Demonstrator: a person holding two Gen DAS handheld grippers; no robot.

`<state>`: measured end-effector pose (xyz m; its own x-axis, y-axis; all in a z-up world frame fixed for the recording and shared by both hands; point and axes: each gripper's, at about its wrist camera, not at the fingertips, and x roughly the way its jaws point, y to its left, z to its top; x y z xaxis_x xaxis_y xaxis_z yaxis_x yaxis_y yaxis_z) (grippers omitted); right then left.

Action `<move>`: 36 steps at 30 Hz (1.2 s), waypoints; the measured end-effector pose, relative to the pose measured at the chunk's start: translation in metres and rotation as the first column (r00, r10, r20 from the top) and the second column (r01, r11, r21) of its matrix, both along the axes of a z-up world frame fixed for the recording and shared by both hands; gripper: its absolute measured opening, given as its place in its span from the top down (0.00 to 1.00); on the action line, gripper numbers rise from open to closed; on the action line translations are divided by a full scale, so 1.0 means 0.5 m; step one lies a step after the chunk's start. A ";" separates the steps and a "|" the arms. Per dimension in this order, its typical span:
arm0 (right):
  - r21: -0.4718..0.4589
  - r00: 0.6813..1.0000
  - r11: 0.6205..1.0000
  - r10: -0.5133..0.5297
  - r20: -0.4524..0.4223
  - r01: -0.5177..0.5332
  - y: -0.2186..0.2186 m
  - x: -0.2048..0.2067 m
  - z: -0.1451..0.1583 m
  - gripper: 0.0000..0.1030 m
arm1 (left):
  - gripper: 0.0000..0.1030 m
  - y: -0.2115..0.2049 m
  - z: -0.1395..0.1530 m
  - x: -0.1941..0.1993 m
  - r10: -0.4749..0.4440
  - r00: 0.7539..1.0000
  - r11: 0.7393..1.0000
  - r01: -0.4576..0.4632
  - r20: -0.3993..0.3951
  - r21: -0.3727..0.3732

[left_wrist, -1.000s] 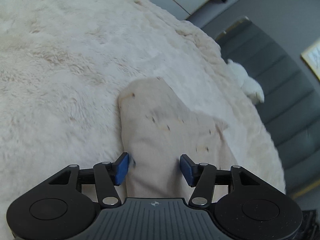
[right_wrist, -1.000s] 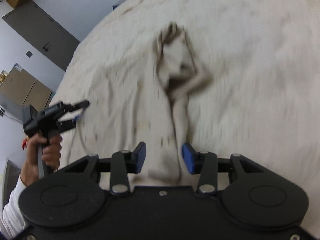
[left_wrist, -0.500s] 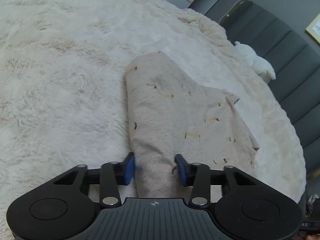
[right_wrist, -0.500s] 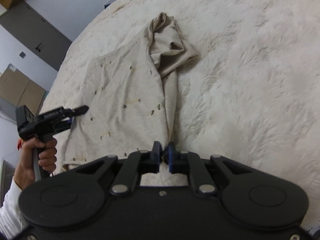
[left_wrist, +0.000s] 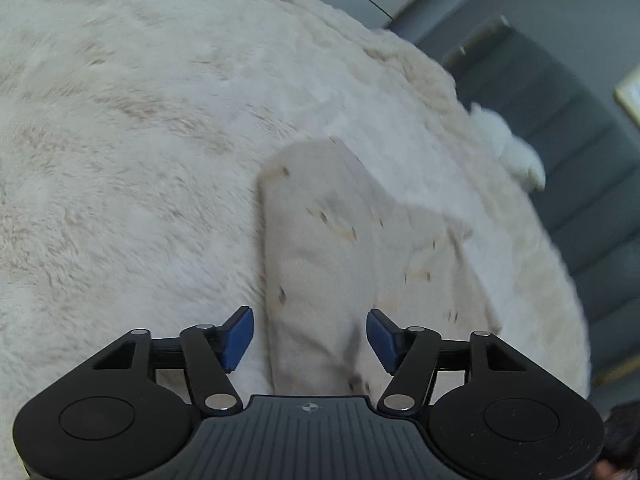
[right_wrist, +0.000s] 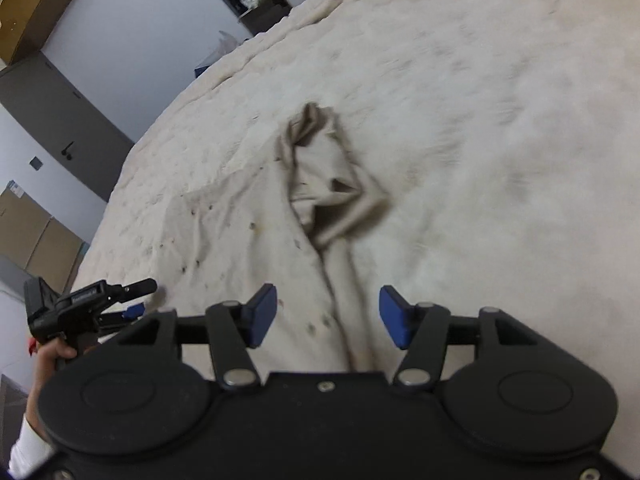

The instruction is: Fold clothes

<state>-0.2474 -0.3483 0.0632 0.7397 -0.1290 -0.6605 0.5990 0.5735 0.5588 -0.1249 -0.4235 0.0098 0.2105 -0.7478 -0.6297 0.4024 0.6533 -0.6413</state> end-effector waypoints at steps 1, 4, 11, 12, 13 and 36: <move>0.007 1.000 1.000 0.014 -0.008 -0.014 -0.002 0.019 -0.007 0.47 | 0.40 0.001 -0.009 0.015 0.005 1.000 1.000 -0.005 -0.019 -0.014; 0.034 0.995 0.997 0.078 -0.058 -0.076 -0.005 0.070 -0.032 1.00 | 0.44 -0.006 -0.035 0.054 -0.007 0.998 0.999 0.003 -0.059 -0.051; 0.022 0.995 1.000 -0.012 -0.104 0.014 -0.042 0.018 -0.036 1.00 | 0.51 -0.045 -0.009 0.049 -0.080 0.994 0.993 0.073 0.073 0.093; 0.000 0.993 0.999 -0.034 -0.116 0.034 -0.042 0.012 -0.031 0.98 | 0.51 -0.043 -0.006 0.047 -0.077 0.994 0.993 0.069 0.078 0.096; -0.024 0.990 0.998 -0.058 -0.127 0.056 -0.041 0.004 -0.024 0.93 | 0.49 -0.040 0.002 0.044 -0.074 0.994 0.993 0.067 0.080 0.098; -0.135 0.947 0.979 0.109 -0.302 -0.156 0.052 0.052 -0.017 0.47 | 0.16 -0.145 0.003 -0.030 -0.287 0.929 0.911 0.189 0.235 0.366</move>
